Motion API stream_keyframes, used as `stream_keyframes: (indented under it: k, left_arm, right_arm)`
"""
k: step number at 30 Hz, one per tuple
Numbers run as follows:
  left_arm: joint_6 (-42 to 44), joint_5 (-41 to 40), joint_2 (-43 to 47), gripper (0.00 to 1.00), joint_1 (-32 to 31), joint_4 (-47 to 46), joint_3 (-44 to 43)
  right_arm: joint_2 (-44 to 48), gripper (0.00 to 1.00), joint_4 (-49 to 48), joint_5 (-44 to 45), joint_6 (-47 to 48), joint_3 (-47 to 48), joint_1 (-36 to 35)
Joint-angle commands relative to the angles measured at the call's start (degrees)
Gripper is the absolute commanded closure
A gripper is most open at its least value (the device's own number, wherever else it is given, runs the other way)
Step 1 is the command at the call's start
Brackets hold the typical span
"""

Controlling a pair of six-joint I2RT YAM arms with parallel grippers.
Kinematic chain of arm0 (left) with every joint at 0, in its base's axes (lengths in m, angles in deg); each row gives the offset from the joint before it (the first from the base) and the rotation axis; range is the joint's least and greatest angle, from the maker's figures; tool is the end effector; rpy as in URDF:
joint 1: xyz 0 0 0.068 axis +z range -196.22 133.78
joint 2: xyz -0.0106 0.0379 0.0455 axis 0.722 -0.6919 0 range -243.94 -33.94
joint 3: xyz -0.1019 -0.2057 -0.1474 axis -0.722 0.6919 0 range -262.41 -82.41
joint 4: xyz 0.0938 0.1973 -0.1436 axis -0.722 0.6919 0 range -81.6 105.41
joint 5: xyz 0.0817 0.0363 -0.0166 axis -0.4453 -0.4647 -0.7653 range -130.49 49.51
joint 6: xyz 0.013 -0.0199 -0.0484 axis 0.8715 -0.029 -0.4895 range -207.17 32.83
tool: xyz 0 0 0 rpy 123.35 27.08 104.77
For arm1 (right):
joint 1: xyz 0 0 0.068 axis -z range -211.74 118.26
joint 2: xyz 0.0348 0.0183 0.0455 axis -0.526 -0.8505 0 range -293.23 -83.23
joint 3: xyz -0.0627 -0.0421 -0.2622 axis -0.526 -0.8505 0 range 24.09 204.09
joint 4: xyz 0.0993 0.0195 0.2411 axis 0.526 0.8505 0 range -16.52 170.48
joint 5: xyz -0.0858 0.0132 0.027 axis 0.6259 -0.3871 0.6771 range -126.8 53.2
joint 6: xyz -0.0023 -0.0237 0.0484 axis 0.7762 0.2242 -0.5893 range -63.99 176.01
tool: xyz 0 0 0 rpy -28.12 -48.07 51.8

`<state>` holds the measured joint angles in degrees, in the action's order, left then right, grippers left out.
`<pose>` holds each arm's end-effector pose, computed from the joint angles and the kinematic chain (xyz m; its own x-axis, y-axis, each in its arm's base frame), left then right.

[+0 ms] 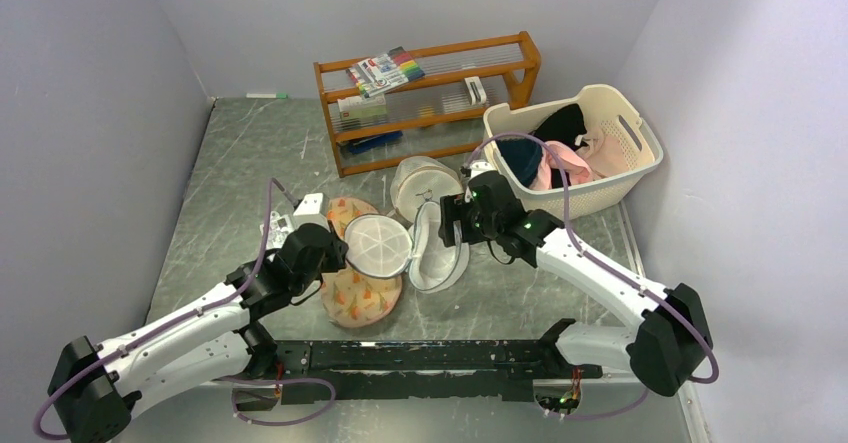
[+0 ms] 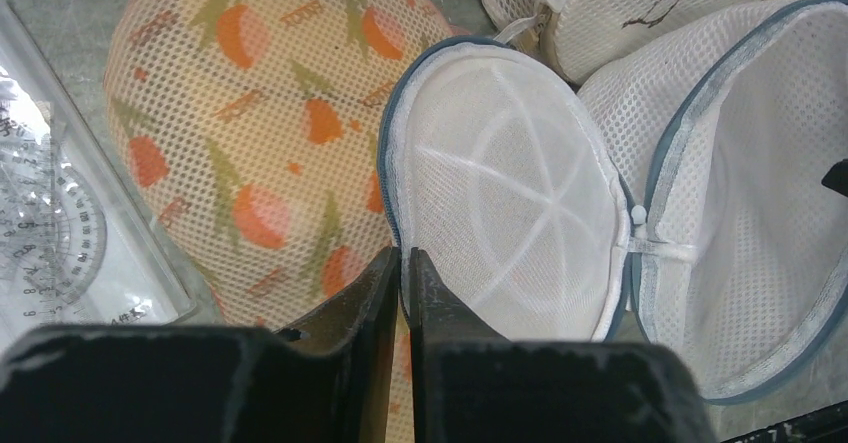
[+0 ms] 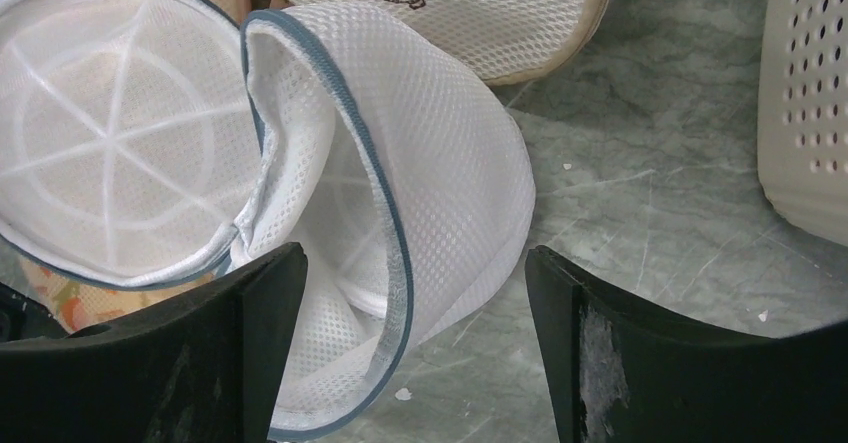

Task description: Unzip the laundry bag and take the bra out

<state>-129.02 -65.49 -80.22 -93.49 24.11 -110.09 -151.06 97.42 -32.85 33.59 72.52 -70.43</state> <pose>0.1310 -0.1196 0.2232 -0.5709 -0.2731 -0.7743 0.0643 0.9253 -0.3737 0.1975 0.1550 0.2581 -0.7182 -0.0878 -0.6903 -0.3362 0.9123 0.2337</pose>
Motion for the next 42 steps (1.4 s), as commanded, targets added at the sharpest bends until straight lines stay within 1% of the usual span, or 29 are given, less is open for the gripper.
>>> stream_keyframes:
  k: [1,6,8,11,13,15,18,20,23,27,31,33,37,39,42]
  left_arm:
    - [3.7,2.1,-0.2,0.82,0.4,-0.4,-2.0]
    - [6.1,4.3,-0.3,0.86,0.4,-1.2,-2.7]
    - [7.4,5.1,-0.1,0.89,0.4,-1.3,-3.7]
    - [9.8,6.5,0.7,0.93,0.4,-0.7,-5.8]
    - [11.4,7.4,1.3,0.93,0.4,-0.5,-7.0]
    - [13.5,9.2,2.5,0.93,0.4,-1.3,-7.9]
    - [17.4,13.5,4.6,0.93,0.4,-3.6,-8.7]
    - [22.1,17.1,5.7,0.93,0.4,-5.5,-9.1]
    - [27.8,21.9,6.3,0.93,0.4,-6.6,-10.8]
    - [32.0,26.9,4.4,0.93,0.4,-5.9,-14.6]
    - [34.7,30.4,-0.5,0.93,0.0,-2.2,-20.2]
    - [35.5,30.0,-2.9,0.93,-0.8,-1.6,-22.3]
    - [37.7,27.1,-5.2,0.93,-3.5,-4.5,-23.3]
    - [38.6,23.5,-6.5,0.93,-5.5,-5.2,-24.1]
    - [40.7,16.8,-9.8,0.93,-9.1,-3.4,-26.8]
  right_arm:
    - [-0.9,0.21,-0.7,1.3,-2.5,-0.4,-0.3]
    - [-2.6,0.34,-1.4,0.2,-3.8,-0.6,-0.3]
    - [-3.1,0.42,-1.0,-0.1,-4.4,-0.6,-0.4]
    - [-3.0,0.61,0.9,0.2,-5.1,-0.4,-0.5]
    - [-2.0,0.69,2.8,0.5,-5.7,-0.3,-0.6]
    - [-0.6,0.8,4.9,1.0,-6.3,-0.2,-0.6]
    - [2.0,0.93,7.1,2.3,-7.4,-1.0,-0.7]
    - [3.4,0.99,7.4,2.8,-8.1,-1.8,-0.7]
    - [3.8,1.0,7.9,2.9,-9.2,-1.8,-0.7]
    - [4.2,1.0,8.3,3.5,-9.7,-1.4,-0.7]
    - [4.8,1.0,9.0,4.8,-8.4,-0.3,-0.7]
    - [4.5,1.0,9.1,5.2,-7.8,0.0,-0.7]
    - [4.4,0.89,9.0,4.5,-7.8,0.2,-0.7]
    - [5.3,0.82,7.7,3.2,-7.6,0.0,-0.7]
    - [8.3,0.72,6.2,1.5,-7.5,0.3,-0.7]
